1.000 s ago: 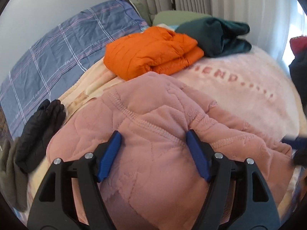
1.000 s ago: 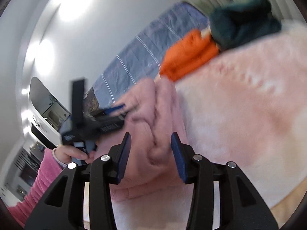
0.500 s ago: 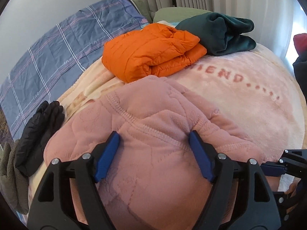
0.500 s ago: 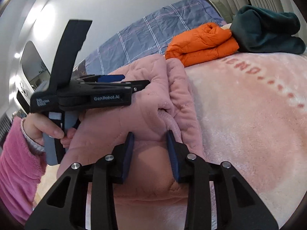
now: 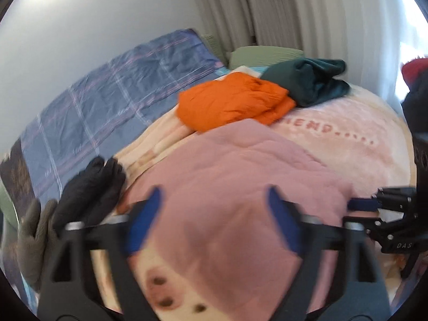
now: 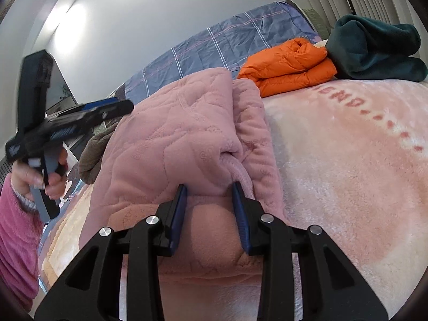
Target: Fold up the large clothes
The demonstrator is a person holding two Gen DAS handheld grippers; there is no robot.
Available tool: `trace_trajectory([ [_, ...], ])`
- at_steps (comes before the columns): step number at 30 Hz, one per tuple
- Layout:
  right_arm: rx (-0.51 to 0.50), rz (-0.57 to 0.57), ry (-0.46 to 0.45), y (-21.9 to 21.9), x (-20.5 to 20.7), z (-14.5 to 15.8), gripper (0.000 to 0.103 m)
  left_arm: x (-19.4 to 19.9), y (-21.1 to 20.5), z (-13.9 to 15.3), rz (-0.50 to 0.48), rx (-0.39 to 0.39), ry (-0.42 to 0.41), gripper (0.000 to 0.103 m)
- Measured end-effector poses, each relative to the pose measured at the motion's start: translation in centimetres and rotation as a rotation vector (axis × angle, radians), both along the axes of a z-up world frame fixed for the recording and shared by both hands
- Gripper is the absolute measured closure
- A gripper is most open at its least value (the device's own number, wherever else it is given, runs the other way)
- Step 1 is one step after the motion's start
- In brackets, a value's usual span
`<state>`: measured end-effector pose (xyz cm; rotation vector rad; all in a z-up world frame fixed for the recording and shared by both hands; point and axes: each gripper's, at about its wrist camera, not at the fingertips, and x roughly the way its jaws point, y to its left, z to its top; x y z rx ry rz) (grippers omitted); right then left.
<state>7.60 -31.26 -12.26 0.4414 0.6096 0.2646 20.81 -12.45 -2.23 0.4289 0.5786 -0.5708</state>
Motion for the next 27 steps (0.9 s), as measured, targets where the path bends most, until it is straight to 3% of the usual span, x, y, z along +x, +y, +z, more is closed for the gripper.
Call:
trace_trajectory([
  [1, 0.0, 0.0, -0.001, 0.0, 0.1, 0.0, 0.068, 1.4, 0.8, 0.3, 0.037, -0.029, 0.047, 0.075],
  [2, -0.001, 0.0, -0.002, -0.1, 0.1, -0.1, 0.068, 2.8, 1.3, 0.4, 0.063, -0.063, 0.089, 0.089],
  [5, 0.0, 0.002, -0.004, 0.0, 0.0, 0.0, 0.068, 6.1, 1.8, -0.7, 0.112, -0.1, 0.148, 0.089],
  [6, 0.002, 0.005, -0.006, 0.1, 0.0, 0.0, 0.068, 7.2, 1.4, -1.9, 0.124, -0.07, 0.161, 0.089],
  [8, 0.001, 0.028, -0.019, 0.3, 0.1, 0.2, 0.068, 10.1, -0.4, -6.9, 0.161, 0.069, 0.211, 0.093],
  [9, -0.009, 0.028, -0.019, 0.5, 0.1, 0.3, 0.068, 10.8, -0.8, -8.4, 0.181, 0.081, 0.238, 0.095],
  [10, -0.023, 0.018, -0.017, 0.6, 0.2, 0.3, 0.068, 11.7, -0.9, -9.3, 0.208, 0.042, 0.269, 0.097],
  [16, -0.033, 0.036, -0.004, 0.5, 0.2, 1.5, 0.068, 11.2, -0.8, -8.7, 0.191, 0.052, 0.24, 0.097],
  [21, -0.097, 0.064, -0.082, 0.8, 0.4, 7.2, 0.068, 11.2, -0.2, -8.6, 0.208, 0.012, 0.237, 0.097],
  [25, -0.107, 0.102, -0.126, 1.5, 4.0, 9.8, 0.068, 11.2, -0.2, -8.4, 0.212, 0.03, 0.227, 0.097],
  [27, -0.118, 0.091, -0.056, 1.6, 6.7, 8.4, 0.068, 11.1, -0.1, -8.4, 0.213, 0.028, 0.226, 0.097],
])
